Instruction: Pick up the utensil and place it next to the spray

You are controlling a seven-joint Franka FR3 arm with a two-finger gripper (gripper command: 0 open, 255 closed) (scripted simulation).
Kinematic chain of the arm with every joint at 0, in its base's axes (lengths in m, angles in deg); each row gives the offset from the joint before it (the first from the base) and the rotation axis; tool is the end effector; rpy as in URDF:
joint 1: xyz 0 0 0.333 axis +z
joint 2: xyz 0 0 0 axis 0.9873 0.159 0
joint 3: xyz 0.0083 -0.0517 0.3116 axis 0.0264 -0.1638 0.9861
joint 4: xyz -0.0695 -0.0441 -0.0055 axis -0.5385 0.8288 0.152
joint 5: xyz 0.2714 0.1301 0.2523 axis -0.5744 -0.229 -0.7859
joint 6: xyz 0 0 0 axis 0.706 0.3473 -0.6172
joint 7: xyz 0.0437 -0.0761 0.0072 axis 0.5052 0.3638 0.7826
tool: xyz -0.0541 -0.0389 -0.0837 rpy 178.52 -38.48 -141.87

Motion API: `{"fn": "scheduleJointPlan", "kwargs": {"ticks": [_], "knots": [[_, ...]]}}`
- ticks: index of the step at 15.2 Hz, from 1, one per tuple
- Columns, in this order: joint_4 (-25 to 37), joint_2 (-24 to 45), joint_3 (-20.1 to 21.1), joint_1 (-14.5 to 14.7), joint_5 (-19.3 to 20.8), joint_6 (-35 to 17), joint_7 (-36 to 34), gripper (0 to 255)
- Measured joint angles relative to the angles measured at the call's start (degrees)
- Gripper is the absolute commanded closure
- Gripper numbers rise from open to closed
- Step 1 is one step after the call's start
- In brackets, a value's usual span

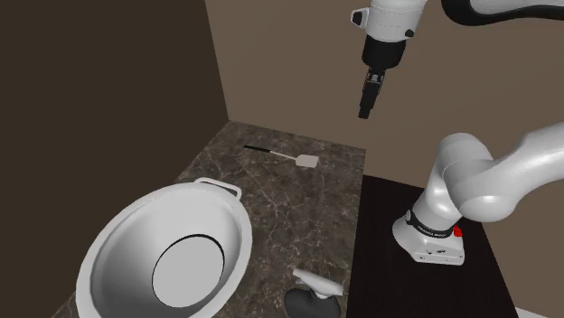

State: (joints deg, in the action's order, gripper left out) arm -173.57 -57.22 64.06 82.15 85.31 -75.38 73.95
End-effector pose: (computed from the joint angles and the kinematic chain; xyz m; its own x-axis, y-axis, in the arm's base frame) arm 0.2835 -0.0224 0.6163 0.9913 -0.1315 -0.0028 -0.1309 -0.9885 0.0752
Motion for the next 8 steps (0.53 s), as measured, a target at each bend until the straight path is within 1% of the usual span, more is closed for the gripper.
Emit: {"fn": "scheduleJointPlan", "kwargs": {"ticks": [2, 8], "knots": [[-0.4, 0.5, -0.3, 0.0, 0.1, -0.9, 0.2, 0], [-4.2, 6.9, -3.2, 0.0, 1.0, -12.2, 2.1, 0]]}}
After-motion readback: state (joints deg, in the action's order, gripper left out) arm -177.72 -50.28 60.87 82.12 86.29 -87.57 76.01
